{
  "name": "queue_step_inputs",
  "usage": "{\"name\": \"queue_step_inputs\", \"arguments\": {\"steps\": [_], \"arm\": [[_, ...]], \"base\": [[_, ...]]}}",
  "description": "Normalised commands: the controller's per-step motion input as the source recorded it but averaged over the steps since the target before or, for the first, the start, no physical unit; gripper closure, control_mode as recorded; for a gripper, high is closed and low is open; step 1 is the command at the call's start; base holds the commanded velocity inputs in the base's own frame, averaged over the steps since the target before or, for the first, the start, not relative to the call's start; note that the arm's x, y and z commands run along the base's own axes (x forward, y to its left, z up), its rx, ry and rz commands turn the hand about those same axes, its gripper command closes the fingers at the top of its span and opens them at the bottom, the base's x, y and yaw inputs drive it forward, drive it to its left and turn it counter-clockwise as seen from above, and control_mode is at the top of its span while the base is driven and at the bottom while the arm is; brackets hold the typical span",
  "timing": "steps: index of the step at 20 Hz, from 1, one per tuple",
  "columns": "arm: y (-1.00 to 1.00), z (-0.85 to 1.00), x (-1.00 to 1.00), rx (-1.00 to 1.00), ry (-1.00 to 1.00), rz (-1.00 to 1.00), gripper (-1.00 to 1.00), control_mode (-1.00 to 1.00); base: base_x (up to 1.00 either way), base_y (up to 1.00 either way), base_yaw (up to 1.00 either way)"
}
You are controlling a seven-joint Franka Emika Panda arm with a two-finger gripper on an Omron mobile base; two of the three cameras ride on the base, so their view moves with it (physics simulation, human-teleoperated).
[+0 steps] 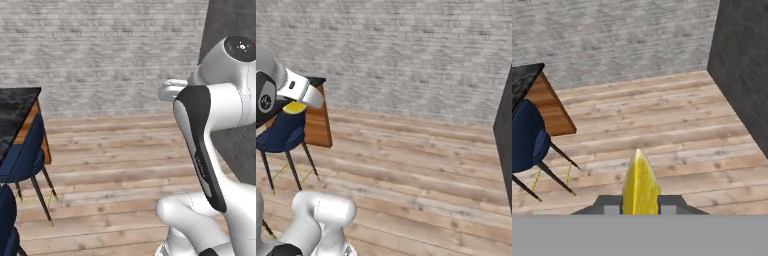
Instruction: There is a bowl on the dining counter. Grab a lemon wedge from the fridge and place it in the bowl. Then get the liquor bottle and glass cup from the cabinet and place them next to the bowl.
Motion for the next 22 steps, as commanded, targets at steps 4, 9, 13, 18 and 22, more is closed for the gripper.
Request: {"name": "queue_step_inputs", "arguments": {"steps": [4, 9, 13, 18, 22], "arm": [[0.0, 0.0, 0.0, 0.0, 0.0, 0.0, 1.0, 1.0], [0.0, 0.0, 0.0, 0.0, 0.0, 0.0, 1.0, 1.0], [0.0, 0.0, 0.0, 0.0, 0.0, 0.0, 1.0, 1.0], [0.0, 0.0, 0.0, 0.0, 0.0, 0.0, 1.0, 1.0], [0.0, 0.0, 0.0, 0.0, 0.0, 0.0, 1.0, 1.0]], "base": [[1.0, -0.24, 0.12], [1.0, -0.27, 0.21], [1.0, -0.29, 0.26], [1.0, -0.29, 0.31], [1.0, -0.29, 0.38]]}}
